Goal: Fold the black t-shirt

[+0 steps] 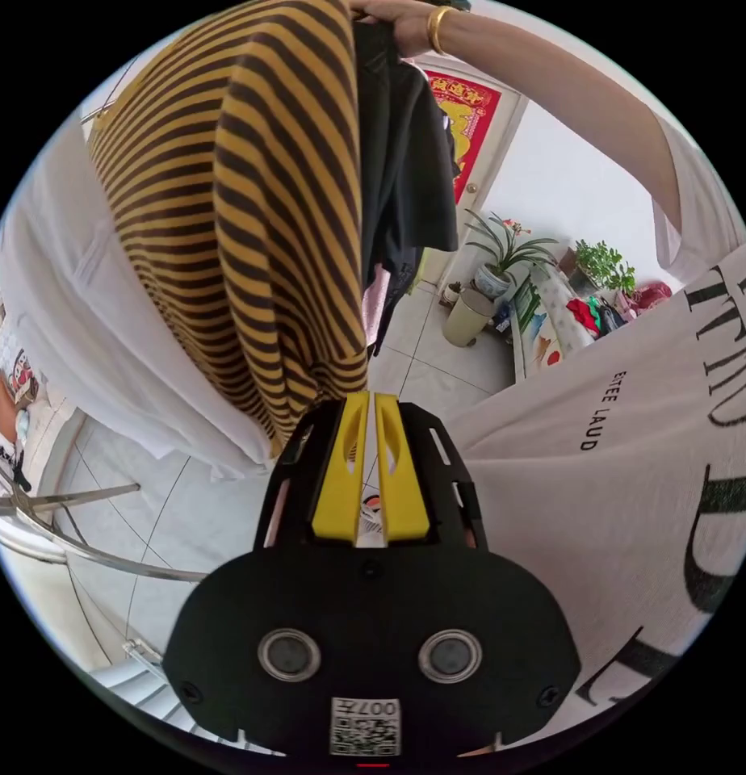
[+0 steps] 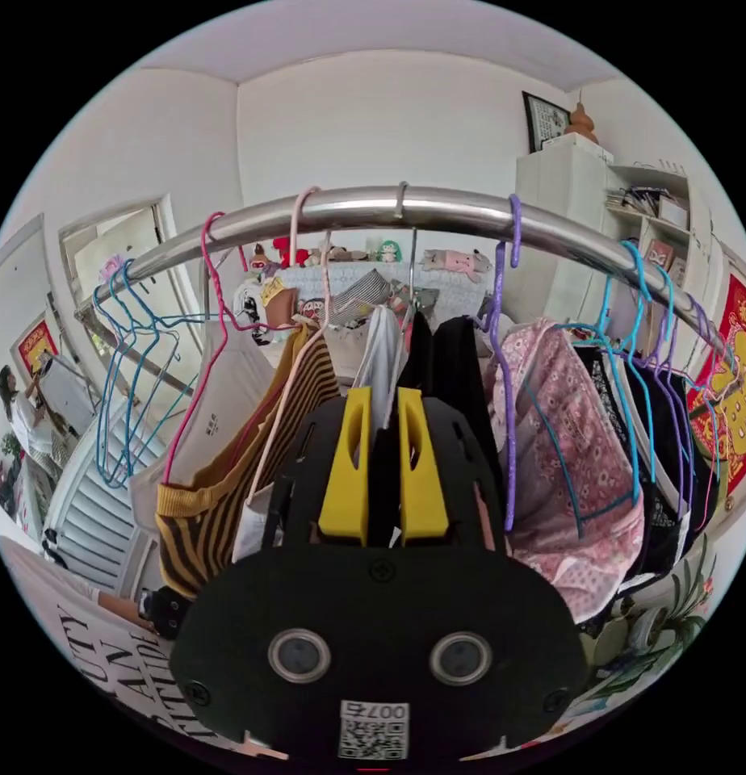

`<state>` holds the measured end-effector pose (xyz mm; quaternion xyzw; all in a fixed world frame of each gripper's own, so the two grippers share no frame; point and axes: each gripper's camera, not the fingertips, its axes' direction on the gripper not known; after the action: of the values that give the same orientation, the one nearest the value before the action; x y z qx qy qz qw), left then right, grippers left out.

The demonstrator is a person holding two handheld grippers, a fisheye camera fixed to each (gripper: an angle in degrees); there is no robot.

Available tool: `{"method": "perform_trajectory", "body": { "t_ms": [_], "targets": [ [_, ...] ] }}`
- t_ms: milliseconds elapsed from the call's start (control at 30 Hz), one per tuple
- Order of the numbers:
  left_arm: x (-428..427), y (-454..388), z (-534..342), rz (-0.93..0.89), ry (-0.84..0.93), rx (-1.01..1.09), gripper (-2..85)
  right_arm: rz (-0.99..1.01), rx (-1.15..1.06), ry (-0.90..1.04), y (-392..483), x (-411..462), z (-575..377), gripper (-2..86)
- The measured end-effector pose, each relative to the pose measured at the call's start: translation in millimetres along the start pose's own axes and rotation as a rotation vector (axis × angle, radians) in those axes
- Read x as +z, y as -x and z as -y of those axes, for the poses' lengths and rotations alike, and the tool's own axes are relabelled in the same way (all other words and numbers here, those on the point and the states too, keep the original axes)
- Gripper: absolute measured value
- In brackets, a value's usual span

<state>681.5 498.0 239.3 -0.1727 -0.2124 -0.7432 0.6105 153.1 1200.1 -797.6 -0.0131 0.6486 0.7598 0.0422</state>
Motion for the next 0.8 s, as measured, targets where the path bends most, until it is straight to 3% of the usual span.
{"method": "perform_trajectory", "body": {
  "t_ms": [267,500,800],
  "targets": [
    [-23.8,35.7,-19.3,0.040,0.016,-0.119,-1.0,0.051,-0.064,0.111,15.4,-0.6,43.7,-0.1],
    [-44.2,42.0,-5.0,0.048,0.004,-0.094,-0.9,0.058,-0.094,0.256,30.1,14.0,66.7,-0.2],
    [-54.7,31.8,37.8,0.008,0.031,0.086,-0.6,0.181,0.054,0.186,25.8,-43.1,-196.1,-0.3]
  ]
}}
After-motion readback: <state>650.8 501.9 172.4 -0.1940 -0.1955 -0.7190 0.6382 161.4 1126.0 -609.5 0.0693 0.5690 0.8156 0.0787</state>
